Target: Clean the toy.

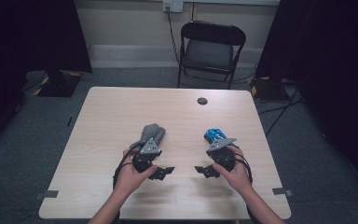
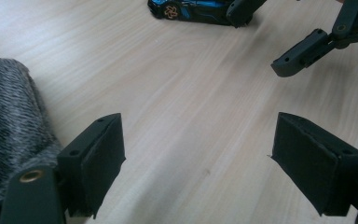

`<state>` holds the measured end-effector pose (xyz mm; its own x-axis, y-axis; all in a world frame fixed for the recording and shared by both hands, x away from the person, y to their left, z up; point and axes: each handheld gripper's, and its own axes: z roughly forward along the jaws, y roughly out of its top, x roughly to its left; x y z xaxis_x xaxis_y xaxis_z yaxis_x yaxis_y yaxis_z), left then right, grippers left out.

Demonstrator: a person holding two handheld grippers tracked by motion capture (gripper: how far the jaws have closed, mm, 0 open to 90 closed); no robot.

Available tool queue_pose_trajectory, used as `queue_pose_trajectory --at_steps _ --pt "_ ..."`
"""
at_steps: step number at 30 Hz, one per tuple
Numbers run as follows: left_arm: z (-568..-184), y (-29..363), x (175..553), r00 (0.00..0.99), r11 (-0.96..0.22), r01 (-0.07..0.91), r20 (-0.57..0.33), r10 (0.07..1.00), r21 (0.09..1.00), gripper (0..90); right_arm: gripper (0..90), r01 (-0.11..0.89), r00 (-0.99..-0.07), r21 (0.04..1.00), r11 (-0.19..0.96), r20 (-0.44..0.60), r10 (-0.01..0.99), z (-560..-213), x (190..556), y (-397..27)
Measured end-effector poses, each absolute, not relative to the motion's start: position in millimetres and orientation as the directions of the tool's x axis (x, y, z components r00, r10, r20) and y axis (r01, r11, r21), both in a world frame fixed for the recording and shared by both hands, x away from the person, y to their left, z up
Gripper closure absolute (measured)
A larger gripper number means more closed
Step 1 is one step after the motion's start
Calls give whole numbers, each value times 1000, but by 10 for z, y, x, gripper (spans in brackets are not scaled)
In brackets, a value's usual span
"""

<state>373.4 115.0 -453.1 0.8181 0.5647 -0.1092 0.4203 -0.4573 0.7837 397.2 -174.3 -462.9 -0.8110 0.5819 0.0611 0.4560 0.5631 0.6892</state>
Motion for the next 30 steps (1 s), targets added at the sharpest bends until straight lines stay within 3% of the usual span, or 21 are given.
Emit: queue_pose_trajectory --at_steps 9,22,30 --pt "-4665 1120 3639 830 -498 420 -100 548 758 163 163 454 -822 676 581 66 566 -4707 3869 -1717" --pt "-4899 1054 3412 878 -583 371 -68 475 723 162 153 355 -882 660 662 2 471 -4941 3629 -1602" --pt "-4984 1045 3378 888 -624 340 -22 460 704 157 142 328 -890 702 632 6 455 -4993 3605 -1627"
